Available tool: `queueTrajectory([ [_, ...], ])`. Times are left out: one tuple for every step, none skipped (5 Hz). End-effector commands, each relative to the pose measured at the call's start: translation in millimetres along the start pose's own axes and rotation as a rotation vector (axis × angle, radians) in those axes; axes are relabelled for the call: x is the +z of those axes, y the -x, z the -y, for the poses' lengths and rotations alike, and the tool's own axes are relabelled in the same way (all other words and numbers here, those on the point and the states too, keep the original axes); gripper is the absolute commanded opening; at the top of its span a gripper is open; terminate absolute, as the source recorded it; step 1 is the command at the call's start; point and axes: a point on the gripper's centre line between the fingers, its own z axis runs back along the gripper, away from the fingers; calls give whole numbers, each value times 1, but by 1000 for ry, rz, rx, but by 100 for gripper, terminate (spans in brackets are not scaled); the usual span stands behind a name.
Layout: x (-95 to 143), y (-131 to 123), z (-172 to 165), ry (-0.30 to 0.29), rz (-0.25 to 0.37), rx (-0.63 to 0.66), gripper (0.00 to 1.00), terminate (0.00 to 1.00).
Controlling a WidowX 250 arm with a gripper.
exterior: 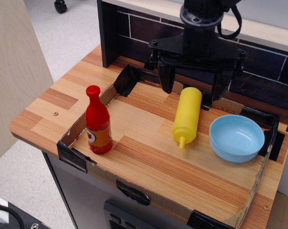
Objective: Topple hot sauce bottle
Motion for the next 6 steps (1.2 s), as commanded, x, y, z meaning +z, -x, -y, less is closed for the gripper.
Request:
queueTrajectory([
  [0, 0, 0, 0, 0, 0, 100, 0],
  [-1, -18, -21, -56, -1, -69, 100, 0],
  [-5, -38, -43, -97, -7, -73, 100, 0],
  [-2, -41, -66, -116, -17, -86, 100, 0],
  [0, -37, -89, -122, 4, -102, 100, 0],
  [3, -30, -109, -132, 7, -139, 100, 0],
])
